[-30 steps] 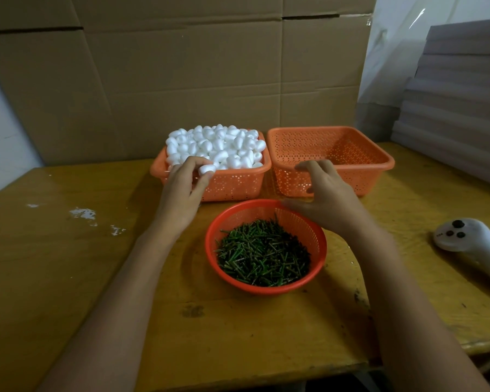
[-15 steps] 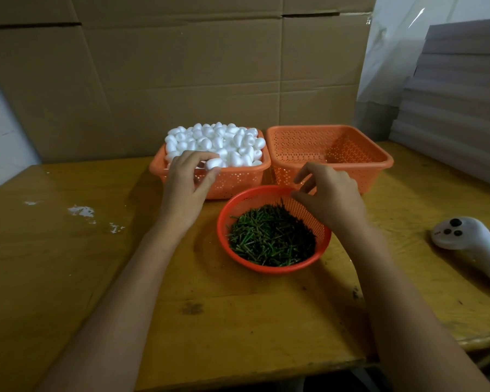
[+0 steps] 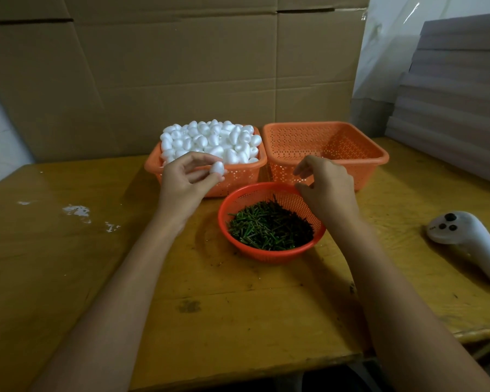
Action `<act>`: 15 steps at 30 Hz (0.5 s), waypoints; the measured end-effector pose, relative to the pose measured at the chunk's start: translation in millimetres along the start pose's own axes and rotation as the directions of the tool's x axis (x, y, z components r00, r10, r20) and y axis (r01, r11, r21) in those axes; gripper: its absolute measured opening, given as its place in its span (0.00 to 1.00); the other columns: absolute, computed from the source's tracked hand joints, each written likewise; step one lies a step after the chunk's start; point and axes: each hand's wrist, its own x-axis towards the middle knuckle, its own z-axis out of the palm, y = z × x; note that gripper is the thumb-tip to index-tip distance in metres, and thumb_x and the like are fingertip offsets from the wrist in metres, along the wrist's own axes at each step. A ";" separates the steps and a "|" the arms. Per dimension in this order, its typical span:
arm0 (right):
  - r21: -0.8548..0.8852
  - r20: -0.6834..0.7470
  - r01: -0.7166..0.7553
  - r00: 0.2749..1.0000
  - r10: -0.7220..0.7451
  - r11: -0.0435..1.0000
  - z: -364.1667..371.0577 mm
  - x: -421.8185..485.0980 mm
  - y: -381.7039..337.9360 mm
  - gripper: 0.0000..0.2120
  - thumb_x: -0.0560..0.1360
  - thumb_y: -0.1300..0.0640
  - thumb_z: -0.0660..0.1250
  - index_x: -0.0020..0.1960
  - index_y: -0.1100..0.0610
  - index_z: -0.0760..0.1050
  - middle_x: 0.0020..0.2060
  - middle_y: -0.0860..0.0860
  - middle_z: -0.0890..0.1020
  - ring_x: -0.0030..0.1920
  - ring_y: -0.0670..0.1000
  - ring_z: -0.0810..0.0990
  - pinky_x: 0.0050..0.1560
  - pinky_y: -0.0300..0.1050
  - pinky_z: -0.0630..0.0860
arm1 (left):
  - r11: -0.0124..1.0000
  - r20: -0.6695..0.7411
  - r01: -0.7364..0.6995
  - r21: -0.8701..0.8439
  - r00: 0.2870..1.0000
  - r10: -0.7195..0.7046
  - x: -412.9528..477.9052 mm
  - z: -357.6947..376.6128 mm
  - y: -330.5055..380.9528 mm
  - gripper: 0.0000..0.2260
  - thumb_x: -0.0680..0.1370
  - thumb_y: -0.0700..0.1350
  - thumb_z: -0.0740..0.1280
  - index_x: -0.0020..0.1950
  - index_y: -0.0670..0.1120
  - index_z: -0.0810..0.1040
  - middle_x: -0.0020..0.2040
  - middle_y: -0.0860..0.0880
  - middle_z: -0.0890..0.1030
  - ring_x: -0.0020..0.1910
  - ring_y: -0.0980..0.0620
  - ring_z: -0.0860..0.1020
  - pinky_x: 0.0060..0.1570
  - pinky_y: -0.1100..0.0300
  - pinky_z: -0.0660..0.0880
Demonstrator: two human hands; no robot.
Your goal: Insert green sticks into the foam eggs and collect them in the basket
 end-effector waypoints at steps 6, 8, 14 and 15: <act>-0.008 -0.023 -0.006 1.000 0.006 1.000 -0.6 0.0 0.4 0.11 0.74 0.62 0.76 0.55 0.52 0.81 0.53 0.49 0.84 0.53 0.51 0.82 0.51 0.48 0.76 | 0.975 0.050 0.098 -0.198 0.995 -0.089 -2.1 4.4 7.2 0.13 0.79 0.31 0.72 0.59 0.44 0.84 0.56 0.41 0.87 0.53 0.40 0.88 0.53 0.57 0.84; -0.001 -0.023 -0.008 1.000 0.008 1.000 -1.2 0.2 -0.6 0.11 0.74 0.62 0.76 0.54 0.53 0.81 0.53 0.49 0.83 0.53 0.51 0.81 0.51 0.48 0.76 | 0.959 0.080 0.119 -0.259 0.992 -0.102 -3.2 5.4 9.3 0.11 0.79 0.30 0.71 0.57 0.43 0.85 0.58 0.39 0.86 0.54 0.38 0.87 0.53 0.56 0.85; 0.010 -0.007 -0.001 1.000 0.001 1.000 -2.2 -0.8 0.1 0.13 0.71 0.62 0.78 0.53 0.51 0.80 0.51 0.47 0.84 0.49 0.50 0.81 0.50 0.49 0.76 | 0.952 0.129 0.128 -0.277 0.987 -0.095 -7.3 8.4 14.0 0.16 0.72 0.36 0.79 0.59 0.41 0.84 0.61 0.41 0.85 0.56 0.37 0.86 0.58 0.50 0.84; 0.005 -0.007 -0.005 1.000 0.005 1.000 -1.9 -0.6 0.6 0.14 0.71 0.62 0.77 0.53 0.51 0.80 0.51 0.47 0.84 0.50 0.50 0.81 0.49 0.48 0.74 | 0.953 0.131 0.125 -0.276 0.987 -0.092 -8.0 8.4 14.6 0.17 0.70 0.38 0.79 0.58 0.42 0.84 0.60 0.42 0.85 0.56 0.37 0.86 0.59 0.50 0.84</act>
